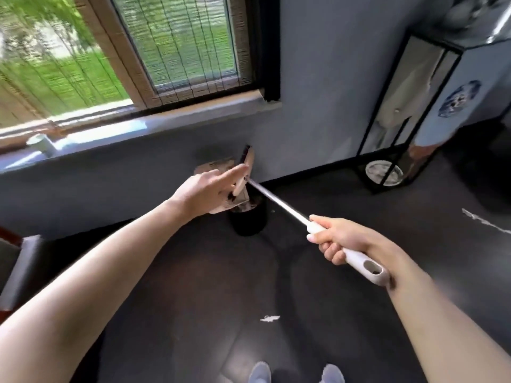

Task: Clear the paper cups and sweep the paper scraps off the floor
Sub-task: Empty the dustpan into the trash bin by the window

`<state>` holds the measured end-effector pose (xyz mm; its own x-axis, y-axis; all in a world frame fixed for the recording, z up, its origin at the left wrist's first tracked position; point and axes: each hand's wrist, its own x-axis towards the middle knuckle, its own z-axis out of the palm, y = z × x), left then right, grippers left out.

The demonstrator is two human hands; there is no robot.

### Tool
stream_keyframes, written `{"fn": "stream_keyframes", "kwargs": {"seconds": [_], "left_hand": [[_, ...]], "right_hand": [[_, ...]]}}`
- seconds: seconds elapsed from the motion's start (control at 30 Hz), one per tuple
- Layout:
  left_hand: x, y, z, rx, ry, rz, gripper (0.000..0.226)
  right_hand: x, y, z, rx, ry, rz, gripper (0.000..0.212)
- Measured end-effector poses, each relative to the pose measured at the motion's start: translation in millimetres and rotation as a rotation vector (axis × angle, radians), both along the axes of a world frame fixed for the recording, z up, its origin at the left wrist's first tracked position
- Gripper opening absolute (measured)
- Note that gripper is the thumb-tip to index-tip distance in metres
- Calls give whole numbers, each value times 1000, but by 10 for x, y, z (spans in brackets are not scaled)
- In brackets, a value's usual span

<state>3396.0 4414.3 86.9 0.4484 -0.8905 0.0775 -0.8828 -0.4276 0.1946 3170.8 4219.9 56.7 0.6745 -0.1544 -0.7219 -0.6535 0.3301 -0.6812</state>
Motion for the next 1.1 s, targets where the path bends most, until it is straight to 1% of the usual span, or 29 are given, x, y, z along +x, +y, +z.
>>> {"fn": "stream_keyframes", "kwargs": {"seconds": [0.03, 0.1, 0.13, 0.2, 0.23, 0.33, 0.43, 0.57, 0.63, 0.73, 0.83, 0.9, 1.0, 1.1], "left_hand": [[-6, 34, -35, 44, 7, -54, 44], [-66, 71, -115, 119, 52, -130, 54], [-120, 71, -155, 163, 74, -150, 55], [-263, 42, -188, 222, 127, -159, 48], [-327, 26, -209, 218, 178, -128, 51], [-406, -43, -294, 228, 300, 5, 79], [-456, -121, -386, 340, 317, 33, 91], [-647, -126, -515, 544, 197, -35, 96], [-735, -122, -601, 599, 99, -64, 95], [-855, -102, -755, 628, -106, -141, 91], [-850, -81, -847, 661, -288, -280, 88], [-790, -81, -874, 648, -387, -386, 89], [-691, -52, -862, 625, -462, -468, 89], [-674, 18, -839, 635, -486, -542, 87]], "right_hand": [[-22, 42, 13, 8, -5, -36, 69], [-93, 125, 41, 21, -9, -100, 67], [-141, 158, 50, 24, -6, -129, 67], [-242, 189, 61, 16, -7, -169, 68], [-291, 187, 73, 6, -6, -177, 69], [-425, 149, 116, -6, -17, -204, 70], [-514, 150, 101, 19, -45, -247, 70], [-591, 273, 3, 123, -85, -298, 67], [-615, 314, -21, 156, -108, -322, 64], [-645, 354, -33, 144, -109, -307, 65], [-707, 386, -38, 147, -115, -304, 66], [-752, 387, -35, 157, -126, -316, 66], [-784, 395, -44, 165, -138, -321, 66], [-813, 427, -80, 186, -148, -326, 66]]}}
